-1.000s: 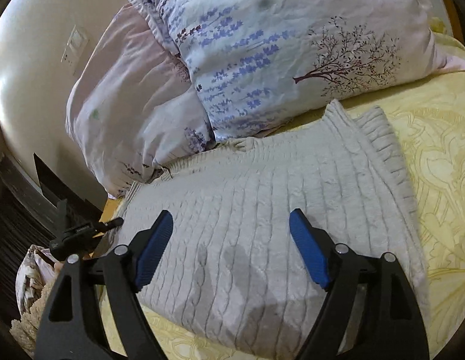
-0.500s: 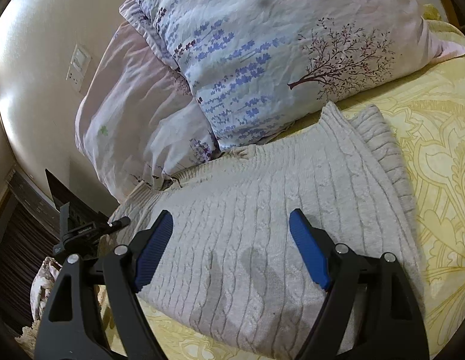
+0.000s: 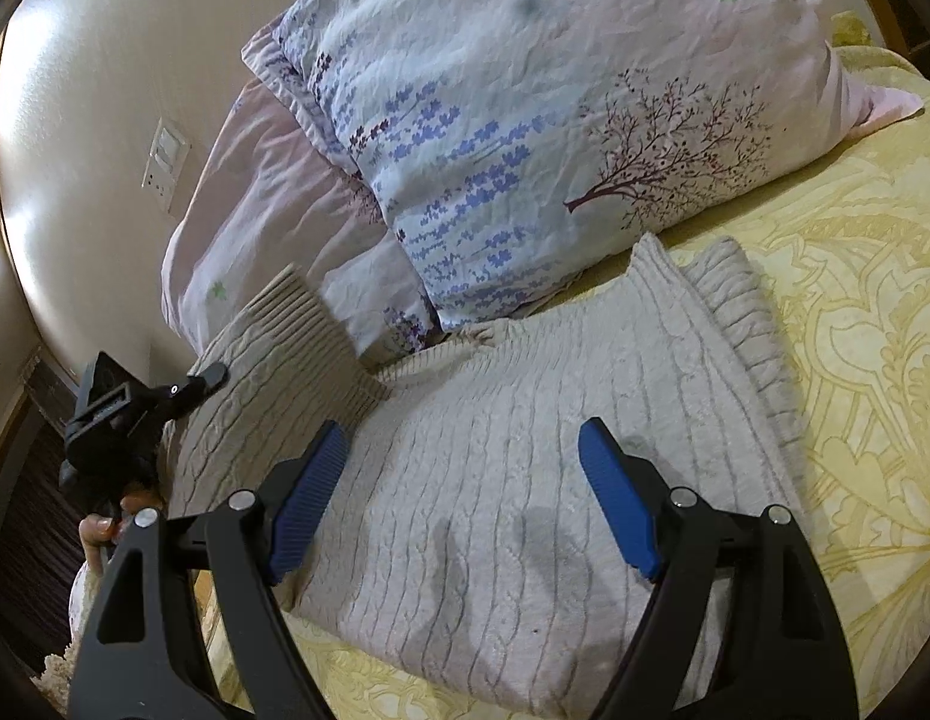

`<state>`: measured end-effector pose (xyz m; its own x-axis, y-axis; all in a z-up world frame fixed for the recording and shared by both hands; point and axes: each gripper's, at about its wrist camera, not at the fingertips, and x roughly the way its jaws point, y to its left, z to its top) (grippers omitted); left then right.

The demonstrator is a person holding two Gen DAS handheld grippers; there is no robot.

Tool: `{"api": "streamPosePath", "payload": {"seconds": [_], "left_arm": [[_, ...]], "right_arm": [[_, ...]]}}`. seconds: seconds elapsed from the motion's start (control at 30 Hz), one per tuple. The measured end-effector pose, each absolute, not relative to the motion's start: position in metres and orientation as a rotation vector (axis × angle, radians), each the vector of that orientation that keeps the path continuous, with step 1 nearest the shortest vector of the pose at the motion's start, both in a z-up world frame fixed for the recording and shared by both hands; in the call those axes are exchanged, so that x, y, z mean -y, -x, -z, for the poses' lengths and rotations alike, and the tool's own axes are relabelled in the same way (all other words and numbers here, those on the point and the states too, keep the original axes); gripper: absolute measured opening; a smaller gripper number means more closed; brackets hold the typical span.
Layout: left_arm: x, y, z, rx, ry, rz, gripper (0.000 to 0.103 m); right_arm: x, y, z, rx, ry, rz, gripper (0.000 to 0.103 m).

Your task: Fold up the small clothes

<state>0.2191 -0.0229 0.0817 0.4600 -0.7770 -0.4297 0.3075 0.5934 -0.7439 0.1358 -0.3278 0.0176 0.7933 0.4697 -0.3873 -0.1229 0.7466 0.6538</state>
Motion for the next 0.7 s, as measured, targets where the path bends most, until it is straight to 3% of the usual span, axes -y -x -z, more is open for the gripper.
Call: {"api": "streamPosePath", "payload": {"seconds": [0.4,0.47,0.5,0.53,0.6,0.7], "left_arm": [[0.134,-0.208,-0.023,-0.972,0.552,0.773,0.019],[0.134,-0.206,-0.026,-0.967,0.563,0.792,0.026],[0.130,-0.204,-0.030,-0.965,0.594,0.837,0.035],[0.127,-0.202,-0.033,-0.964,0.605,0.859,0.054],[0.114,-0.195,-0.046,-0.931,0.610,0.879,0.070],[0.090,-0.184,-0.065,-0.851,0.563,0.850,0.077]], "right_arm": [[0.353,-0.126,-0.019,-0.505,-0.699,-0.250,0.079],[0.355,-0.125,-0.021,-0.516,-0.711,-0.256,0.079],[0.354,-0.125,-0.022,-0.524,-0.710,-0.264,0.079],[0.352,-0.125,-0.026,-0.542,-0.699,-0.274,0.079],[0.348,-0.126,-0.030,-0.576,-0.678,-0.283,0.079],[0.342,-0.132,-0.036,-0.656,-0.661,-0.325,0.079]]}}
